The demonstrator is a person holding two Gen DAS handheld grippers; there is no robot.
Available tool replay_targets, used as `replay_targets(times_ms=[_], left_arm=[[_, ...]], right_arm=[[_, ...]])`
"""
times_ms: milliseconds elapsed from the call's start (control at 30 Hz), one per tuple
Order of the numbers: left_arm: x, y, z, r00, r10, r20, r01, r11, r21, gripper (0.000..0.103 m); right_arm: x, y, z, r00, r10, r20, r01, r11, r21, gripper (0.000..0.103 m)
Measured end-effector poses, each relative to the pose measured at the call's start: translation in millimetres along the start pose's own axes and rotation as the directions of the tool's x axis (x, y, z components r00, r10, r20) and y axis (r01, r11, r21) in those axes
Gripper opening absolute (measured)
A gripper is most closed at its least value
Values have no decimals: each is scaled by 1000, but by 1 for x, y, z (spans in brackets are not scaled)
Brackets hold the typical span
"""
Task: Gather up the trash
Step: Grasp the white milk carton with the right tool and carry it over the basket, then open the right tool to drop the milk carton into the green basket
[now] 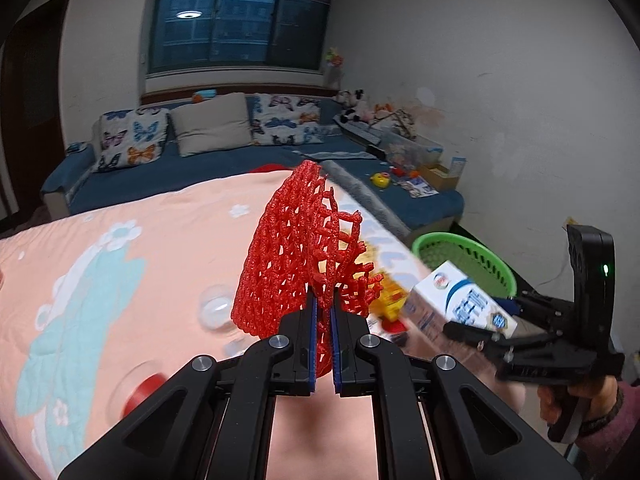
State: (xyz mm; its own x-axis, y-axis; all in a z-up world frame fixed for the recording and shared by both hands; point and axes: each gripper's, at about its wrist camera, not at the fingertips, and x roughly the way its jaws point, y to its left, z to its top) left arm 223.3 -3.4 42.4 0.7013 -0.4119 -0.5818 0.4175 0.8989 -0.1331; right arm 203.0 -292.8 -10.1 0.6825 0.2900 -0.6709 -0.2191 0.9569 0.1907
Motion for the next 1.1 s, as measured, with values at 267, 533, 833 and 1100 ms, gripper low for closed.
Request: replay_targets(times_ms=[267,533,833,1100], left_arm=[[36,-52,28,997,-79,-24,80,996,42,6],[80,-92,50,988,-140,-66,144,988,53,6],[120,-133,63,976,-189,-111,199,976,90,6],[148,-173,63,953,-253,-165,274,954,120,6]], right_arm=[[-26,-111,12,986,-160,44,152,978,140,68],[-11,-206,7,969,-248,-6,242,940,240,68],[24,-270,0,955,-288,-73,296,901,316,69],[35,-290,-1,945,-317,-78,325,894,309,74]])
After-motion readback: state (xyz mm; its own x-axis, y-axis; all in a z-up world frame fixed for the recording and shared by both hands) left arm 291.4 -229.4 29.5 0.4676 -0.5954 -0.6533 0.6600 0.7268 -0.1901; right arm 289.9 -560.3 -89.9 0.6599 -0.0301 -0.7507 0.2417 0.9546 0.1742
